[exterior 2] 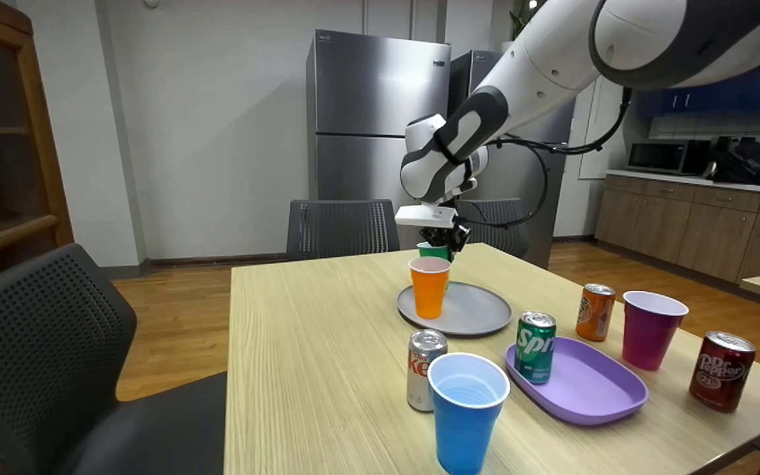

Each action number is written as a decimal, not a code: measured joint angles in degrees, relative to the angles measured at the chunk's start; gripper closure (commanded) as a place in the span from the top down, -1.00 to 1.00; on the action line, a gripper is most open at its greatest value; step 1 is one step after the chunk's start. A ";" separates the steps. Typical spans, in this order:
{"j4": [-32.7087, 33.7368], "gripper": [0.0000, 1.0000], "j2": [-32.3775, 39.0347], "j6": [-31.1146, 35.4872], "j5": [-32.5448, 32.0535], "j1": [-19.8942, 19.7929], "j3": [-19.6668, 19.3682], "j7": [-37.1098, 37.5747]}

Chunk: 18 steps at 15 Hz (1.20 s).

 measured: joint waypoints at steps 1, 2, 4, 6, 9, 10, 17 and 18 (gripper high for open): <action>0.09 -0.27 0.03 -0.04 0.00 0.01 0.00 0.00; 0.16 -0.15 0.03 -0.05 0.00 0.01 0.00 -0.01; 0.27 0.14 0.03 -0.05 0.00 0.01 0.00 -0.01; 0.29 0.44 -0.05 0.00 0.00 0.02 0.00 -0.01; 0.23 0.87 -0.50 0.16 0.00 0.04 0.00 -0.02; 0.08 0.99 -0.82 0.24 0.00 0.05 0.00 -0.02; -6.51 1.00 -6.30 4.68 -0.02 0.21 -0.13 -0.02; -8.46 1.00 -7.63 5.86 -0.04 0.25 -0.18 -0.02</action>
